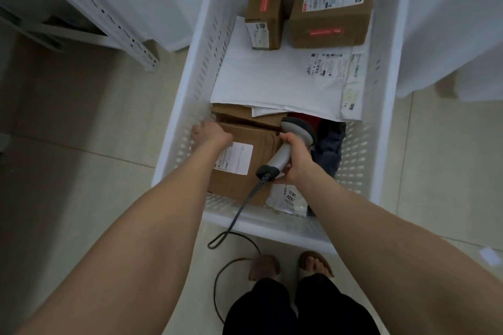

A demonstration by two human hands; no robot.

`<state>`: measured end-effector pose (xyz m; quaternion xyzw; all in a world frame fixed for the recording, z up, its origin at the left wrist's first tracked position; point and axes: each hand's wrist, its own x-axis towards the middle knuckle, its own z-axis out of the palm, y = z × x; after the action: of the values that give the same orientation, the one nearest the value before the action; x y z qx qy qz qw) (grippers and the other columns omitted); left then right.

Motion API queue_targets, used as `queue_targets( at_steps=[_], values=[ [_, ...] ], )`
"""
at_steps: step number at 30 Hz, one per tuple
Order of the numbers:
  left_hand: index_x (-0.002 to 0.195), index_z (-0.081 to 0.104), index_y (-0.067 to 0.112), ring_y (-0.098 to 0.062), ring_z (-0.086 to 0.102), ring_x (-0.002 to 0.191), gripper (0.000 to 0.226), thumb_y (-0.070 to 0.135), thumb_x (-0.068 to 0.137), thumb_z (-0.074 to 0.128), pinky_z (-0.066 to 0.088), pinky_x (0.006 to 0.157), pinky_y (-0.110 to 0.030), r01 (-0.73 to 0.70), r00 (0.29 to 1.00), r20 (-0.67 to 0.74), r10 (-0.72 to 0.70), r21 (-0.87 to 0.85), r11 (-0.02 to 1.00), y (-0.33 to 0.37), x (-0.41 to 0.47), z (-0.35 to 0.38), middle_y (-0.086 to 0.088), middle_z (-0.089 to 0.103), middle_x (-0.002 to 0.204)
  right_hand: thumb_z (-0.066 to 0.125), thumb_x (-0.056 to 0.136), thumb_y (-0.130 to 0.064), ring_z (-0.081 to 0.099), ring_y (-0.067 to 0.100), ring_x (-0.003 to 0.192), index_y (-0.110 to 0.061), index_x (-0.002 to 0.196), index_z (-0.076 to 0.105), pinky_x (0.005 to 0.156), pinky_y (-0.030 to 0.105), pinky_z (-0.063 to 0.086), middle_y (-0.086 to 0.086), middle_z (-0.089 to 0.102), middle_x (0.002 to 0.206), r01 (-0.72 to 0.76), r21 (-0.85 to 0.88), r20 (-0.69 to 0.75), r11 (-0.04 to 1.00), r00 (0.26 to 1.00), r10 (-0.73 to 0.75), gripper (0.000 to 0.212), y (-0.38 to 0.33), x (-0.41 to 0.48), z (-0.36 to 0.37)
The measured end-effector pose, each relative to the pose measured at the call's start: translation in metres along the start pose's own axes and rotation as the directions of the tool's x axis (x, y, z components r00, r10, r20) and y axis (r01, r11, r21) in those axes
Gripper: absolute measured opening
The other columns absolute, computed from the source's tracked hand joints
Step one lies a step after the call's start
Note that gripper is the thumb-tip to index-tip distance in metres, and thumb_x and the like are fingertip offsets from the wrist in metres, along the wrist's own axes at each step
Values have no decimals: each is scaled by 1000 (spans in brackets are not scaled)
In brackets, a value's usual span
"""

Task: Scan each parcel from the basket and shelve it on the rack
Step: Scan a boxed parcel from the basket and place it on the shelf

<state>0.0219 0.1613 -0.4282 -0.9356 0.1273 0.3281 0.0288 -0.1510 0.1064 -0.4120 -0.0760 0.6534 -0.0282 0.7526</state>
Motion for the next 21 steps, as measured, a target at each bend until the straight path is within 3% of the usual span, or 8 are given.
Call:
queue_targets(
  at_steps=[2,4,6,8,12,16,21],
  values=[
    [134,43,8,-34,43,124,53,29,88,58,43,88,-39,14,1000,11,-14,-29,999,5,0,-2,-17,31,142,67,85,-35,53,32,116,-16,113,49,103,56,41,13,55,122,7,-4,-5,1000,1000,-7,38,-3,-2,-5],
    [130,49,7,-32,52,111,45,27,90,55,43,76,-34,22,999,28,-20,-88,996,12,-5,-6,-16,35,138,66,85,-36,52,31,117,-15,124,51,105,55,38,12,55,127,14,-18,-26,1000,1000,-15,46,-6,-8,-10],
    [129,51,8,-29,57,105,40,22,91,54,44,72,-31,18,1000,24,-15,-155,988,18,-15,-15,-16,40,135,66,85,-35,52,31,118,-15,132,48,106,55,38,12,55,129,34,-17,-57,999,998,-35,55,-9,-19,-14],
    [127,54,11,-29,60,102,38,18,90,52,47,73,-31,-18,1000,0,18,-227,974,23,-28,-32,-15,51,128,67,85,-34,52,31,117,-14,134,47,105,55,38,12,55,128,52,-5,-68,999,996,-53,56,-13,-39,-15],
    [128,52,19,-29,61,108,41,15,87,53,51,92,-36,-98,995,-35,92,-358,929,30,-65,-85,-8,62,120,68,83,-31,57,31,113,-15,126,55,96,48,47,11,60,125,101,8,-56,995,993,-100,48,-25,-97,-7],
    [123,60,12,-27,66,94,38,16,85,60,55,76,-32,-104,994,-19,107,-463,880,32,-110,-151,-10,67,110,70,81,-25,64,28,95,-13,120,58,81,43,54,10,66,109,169,37,-55,985,985,-167,42,-40,-170,2],
    [127,56,22,-29,66,99,49,7,80,63,54,91,-39,-199,975,-41,218,-598,776,36,-183,-250,-9,67,113,69,80,-29,64,29,91,-16,107,60,83,46,53,8,68,100,226,59,-41,972,974,-224,31,-61,-279,20]
  ],
)
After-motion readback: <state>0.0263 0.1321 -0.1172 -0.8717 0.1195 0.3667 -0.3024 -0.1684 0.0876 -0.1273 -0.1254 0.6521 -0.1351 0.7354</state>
